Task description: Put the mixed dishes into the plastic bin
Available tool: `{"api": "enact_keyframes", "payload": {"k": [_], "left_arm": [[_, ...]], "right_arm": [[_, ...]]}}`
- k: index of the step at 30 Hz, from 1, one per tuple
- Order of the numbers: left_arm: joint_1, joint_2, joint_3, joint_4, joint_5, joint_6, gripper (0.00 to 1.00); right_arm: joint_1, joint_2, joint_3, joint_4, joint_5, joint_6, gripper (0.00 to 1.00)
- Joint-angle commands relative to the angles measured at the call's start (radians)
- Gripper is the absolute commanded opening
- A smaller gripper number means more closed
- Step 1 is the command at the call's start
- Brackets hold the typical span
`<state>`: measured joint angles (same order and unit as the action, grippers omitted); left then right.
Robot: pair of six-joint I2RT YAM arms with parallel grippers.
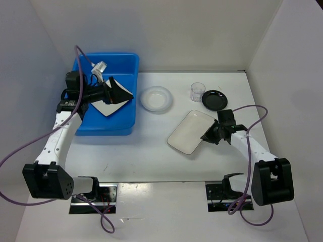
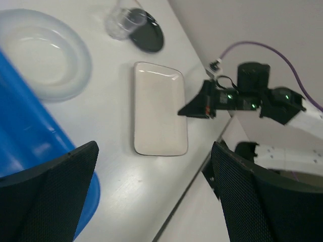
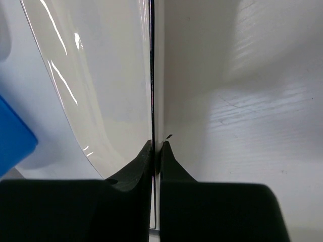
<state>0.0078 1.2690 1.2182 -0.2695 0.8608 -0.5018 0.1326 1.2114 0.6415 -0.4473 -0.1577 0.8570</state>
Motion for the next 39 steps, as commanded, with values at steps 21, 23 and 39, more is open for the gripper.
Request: {"api": "enact_keyframes", "payload": {"k": [21,23,39], "left_arm": [[-0.292,0.265,-0.086,0.251,-0.083,0.115,1.0],[-0.305,0.286,-0.095,0.276,-0.112,0.115,1.0],[-0.427,0.42,-0.063,0.375,-0.146,0.043,0.76]], "right_arm": [[0.005,-0.237,0.184,-0.031,-0.345,-0.033,0.0],[0.005,-0.237,0.195,-0.031,-0.359,-0.021,0.0],[0.094,-0.142,0.3,0.029,-0.371,0.025,0.0]]}}
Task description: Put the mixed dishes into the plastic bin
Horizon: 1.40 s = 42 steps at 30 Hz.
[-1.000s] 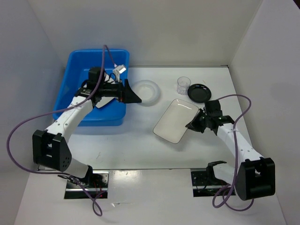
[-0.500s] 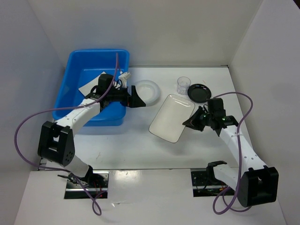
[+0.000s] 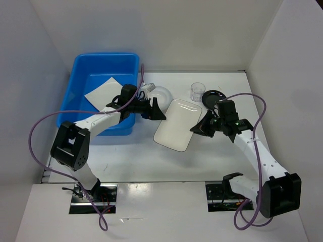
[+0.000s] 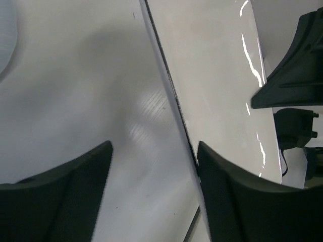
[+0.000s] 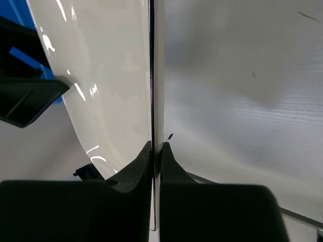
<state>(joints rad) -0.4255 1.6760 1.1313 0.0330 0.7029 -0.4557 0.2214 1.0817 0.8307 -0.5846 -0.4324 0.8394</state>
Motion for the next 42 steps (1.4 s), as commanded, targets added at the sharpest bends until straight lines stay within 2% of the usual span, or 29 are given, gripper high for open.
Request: {"api": "enact_keyframes", "payload": {"k": [1,3,6,11,13,16,20,21,23,30,32,33,35,36,37,38,41,42], "left_arm": [[0.007,0.024,0.024,0.073,0.012,-0.003,0.71],[0.007,0.024,0.033,0.083,0.012,-0.015,0.64],[0.007,0.036,0.051,0.102,0.023,-0.04,0.6],[-0.002,0.057,0.061,0.143,0.062,-0.092,0.62],[-0.012,0.067,0.061,0.156,0.072,-0.092,0.54],[-0.031,0.089,0.073,0.156,0.072,-0.092,0.53],[-0.05,0.108,0.082,0.146,0.072,-0.101,0.35],[-0.05,0.108,0.082,0.146,0.072,-0.101,0.19],[-0.05,0.108,0.091,0.125,0.038,-0.101,0.0],[-0.05,0.039,0.133,0.061,-0.143,-0.101,0.0],[-0.05,0.027,0.165,0.05,-0.155,-0.101,0.0],[-0.05,0.015,0.176,0.039,-0.155,-0.101,0.0],[-0.05,0.004,0.205,0.039,-0.166,-0.112,0.0],[-0.05,-0.01,0.218,0.019,-0.196,-0.112,0.0],[-0.05,-0.01,0.232,0.01,-0.207,-0.112,0.0],[-0.05,-0.019,0.249,-0.002,-0.22,-0.112,0.0],[-0.05,-0.019,0.332,-0.045,-0.23,-0.103,0.0],[-0.05,-0.019,0.353,-0.057,-0.243,-0.103,0.0]], "right_arm": [[0.006,-0.012,0.111,0.166,-0.097,0.043,0.0],[0.006,0.007,0.111,0.177,-0.108,0.043,0.0],[0.006,0.018,0.12,0.186,-0.12,0.043,0.0],[0.006,0.059,0.13,0.206,-0.129,0.033,0.0],[0.006,0.069,0.139,0.215,-0.129,0.033,0.0],[0.006,0.087,0.148,0.224,-0.129,0.033,0.0],[0.006,0.098,0.159,0.224,-0.129,0.024,0.0],[0.006,0.107,0.159,0.224,-0.129,0.024,0.0],[0.006,0.107,0.159,0.224,-0.129,0.024,0.0],[0.006,0.118,0.168,0.215,-0.12,-0.006,0.0],[0.006,0.13,0.168,0.215,-0.131,-0.026,0.15],[0.006,0.13,0.168,0.215,-0.144,-0.026,0.31],[0.006,0.13,0.168,0.226,-0.144,-0.026,0.46],[0.006,0.13,0.18,0.226,-0.144,-0.036,0.63],[0.006,0.13,0.18,0.226,-0.131,-0.036,0.67],[0.006,0.13,0.189,0.217,-0.131,-0.051,0.67],[0.006,0.103,0.2,0.206,-0.121,-0.075,0.8],[0.006,0.103,0.2,0.197,-0.112,-0.086,0.8]]}}
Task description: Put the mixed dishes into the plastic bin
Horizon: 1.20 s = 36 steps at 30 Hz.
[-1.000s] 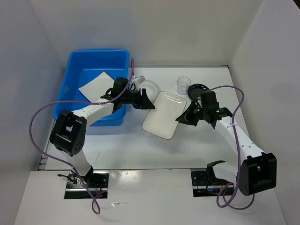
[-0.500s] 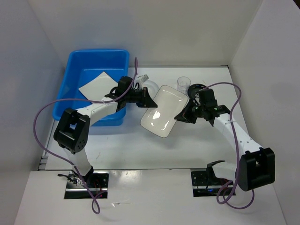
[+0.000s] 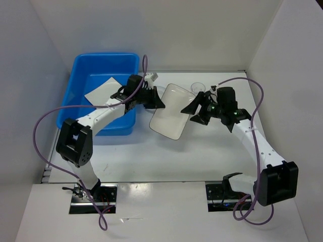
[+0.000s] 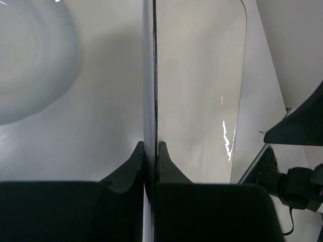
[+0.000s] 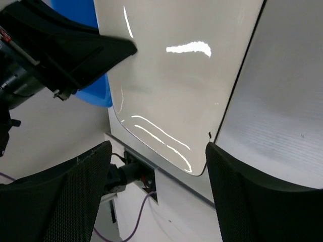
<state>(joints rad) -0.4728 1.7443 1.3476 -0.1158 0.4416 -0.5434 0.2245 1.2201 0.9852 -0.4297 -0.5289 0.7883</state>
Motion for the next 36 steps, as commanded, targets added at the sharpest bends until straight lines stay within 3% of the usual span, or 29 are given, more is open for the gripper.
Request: {"api": "enact_keyframes", "payload": {"k": [1,5,10,17,20,25,36], "left_arm": [[0.009,-0.088,0.174,0.091,0.019,-0.015,0.0],[0.098,-0.098,0.28,0.082,0.0,-0.052,0.0],[0.258,-0.118,0.419,-0.065,-0.133,0.037,0.0],[0.624,-0.178,0.328,-0.117,-0.103,-0.009,0.0],[0.707,-0.187,0.275,-0.111,-0.103,-0.006,0.0],[0.744,-0.094,0.239,-0.13,-0.153,0.008,0.0],[0.744,0.15,0.248,-0.074,-0.096,-0.02,0.0]], "right_arm": [[-0.007,-0.053,0.046,0.042,-0.016,-0.035,0.8],[-0.057,-0.083,0.023,0.022,-0.016,-0.046,0.8],[-0.093,-0.117,-0.013,0.011,-0.025,-0.055,0.8],[-0.122,-0.097,-0.042,0.011,-0.057,-0.064,0.8],[-0.122,-0.088,-0.042,0.011,-0.057,-0.064,0.8],[-0.122,-0.07,-0.042,0.011,-0.057,-0.073,0.8],[-0.132,-0.07,-0.051,0.002,-0.048,-0.073,0.8]]}}
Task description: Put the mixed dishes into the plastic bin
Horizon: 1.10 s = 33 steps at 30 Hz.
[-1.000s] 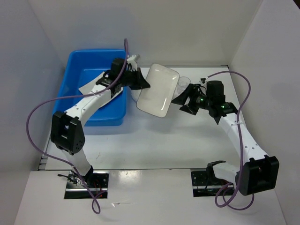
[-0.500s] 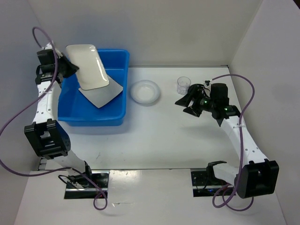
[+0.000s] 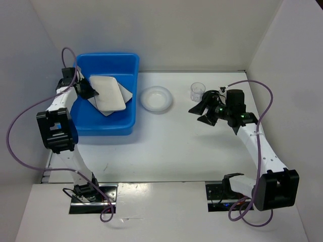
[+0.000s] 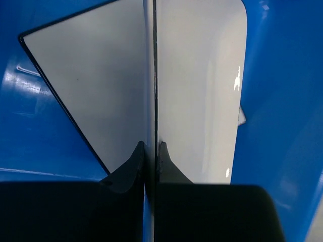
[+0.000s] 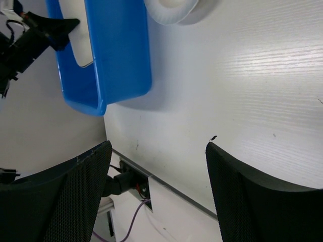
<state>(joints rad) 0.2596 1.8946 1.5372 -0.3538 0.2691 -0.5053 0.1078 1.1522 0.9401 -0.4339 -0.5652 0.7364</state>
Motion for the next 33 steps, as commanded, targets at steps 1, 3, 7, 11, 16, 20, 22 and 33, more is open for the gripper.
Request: {"api": "enact_keyframes", "payload": {"k": [1,3,7,11,16,20,22,33], "left_arm": [[0.012,0.01,0.058,0.164,0.067,-0.058,0.0],[0.012,0.041,0.07,0.173,0.058,-0.067,0.0],[0.012,0.089,0.089,0.182,0.058,-0.079,0.0],[0.012,0.121,0.089,0.191,0.067,-0.088,0.0],[0.012,0.178,0.08,0.214,0.056,-0.11,0.0],[0.012,0.225,0.08,0.214,0.056,-0.119,0.02],[0.012,0.244,0.08,0.214,0.056,-0.119,0.05],[0.012,0.276,0.089,0.144,0.004,-0.116,0.26]], "right_arm": [[-0.016,-0.002,-0.006,0.006,-0.012,-0.022,0.8],[-0.016,0.007,-0.006,0.006,-0.012,-0.012,0.8],[-0.025,0.027,-0.006,-0.005,-0.002,-0.012,0.8],[-0.034,0.027,-0.006,-0.005,-0.002,-0.003,0.8],[-0.034,0.037,-0.006,-0.005,-0.002,0.006,0.8],[-0.034,0.046,0.003,-0.005,-0.002,0.006,0.8],[-0.034,0.046,0.003,-0.005,0.007,0.006,0.8],[-0.043,0.066,0.022,-0.005,0.016,0.006,0.8]]}}
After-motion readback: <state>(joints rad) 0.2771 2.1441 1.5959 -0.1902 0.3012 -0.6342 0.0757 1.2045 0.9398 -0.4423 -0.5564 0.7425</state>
